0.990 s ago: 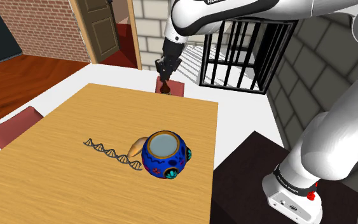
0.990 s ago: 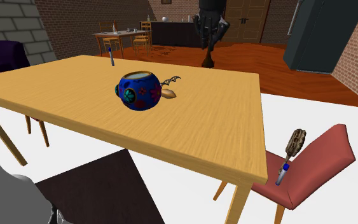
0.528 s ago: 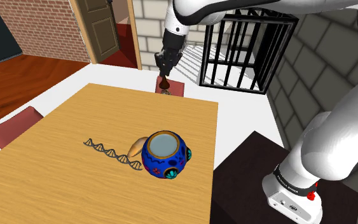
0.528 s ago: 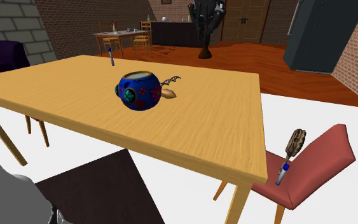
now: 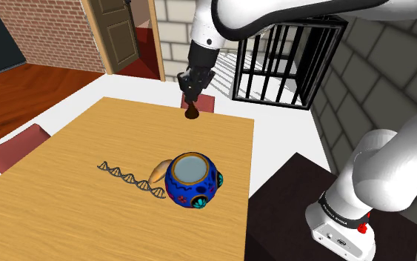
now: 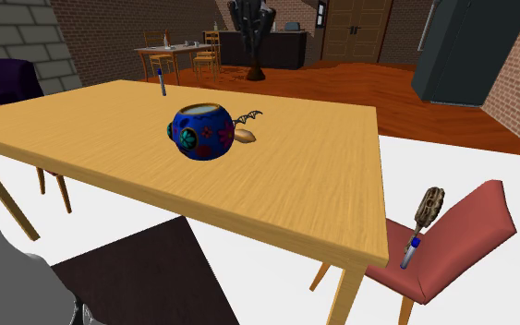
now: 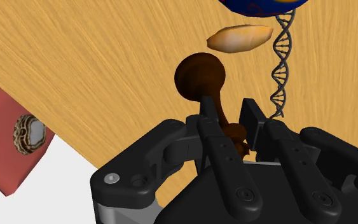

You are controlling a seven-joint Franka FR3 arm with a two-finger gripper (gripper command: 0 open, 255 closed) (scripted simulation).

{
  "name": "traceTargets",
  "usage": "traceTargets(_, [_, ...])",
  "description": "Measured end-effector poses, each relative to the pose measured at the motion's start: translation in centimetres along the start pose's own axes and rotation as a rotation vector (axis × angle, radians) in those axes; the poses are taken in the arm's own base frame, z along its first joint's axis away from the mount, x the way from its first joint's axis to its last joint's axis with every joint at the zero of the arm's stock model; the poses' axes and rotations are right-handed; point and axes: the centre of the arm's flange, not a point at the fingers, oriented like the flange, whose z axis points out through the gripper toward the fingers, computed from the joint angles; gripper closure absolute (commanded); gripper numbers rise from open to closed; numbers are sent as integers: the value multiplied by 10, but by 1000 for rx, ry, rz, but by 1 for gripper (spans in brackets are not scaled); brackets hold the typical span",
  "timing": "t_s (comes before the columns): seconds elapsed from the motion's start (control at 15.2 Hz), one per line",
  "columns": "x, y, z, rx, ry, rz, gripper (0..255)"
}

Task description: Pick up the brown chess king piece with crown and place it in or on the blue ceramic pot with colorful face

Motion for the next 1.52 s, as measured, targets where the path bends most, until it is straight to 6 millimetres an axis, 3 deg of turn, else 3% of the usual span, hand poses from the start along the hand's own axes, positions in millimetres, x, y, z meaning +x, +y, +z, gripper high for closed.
traceTargets(0.66, [-89,-99,-13,0,0,-1,255])
traceTargets(0.79, [-99,-105,-5,0,0,0,255])
traceTargets(1.52, [-112,-93,50,-1,-1,1,255])
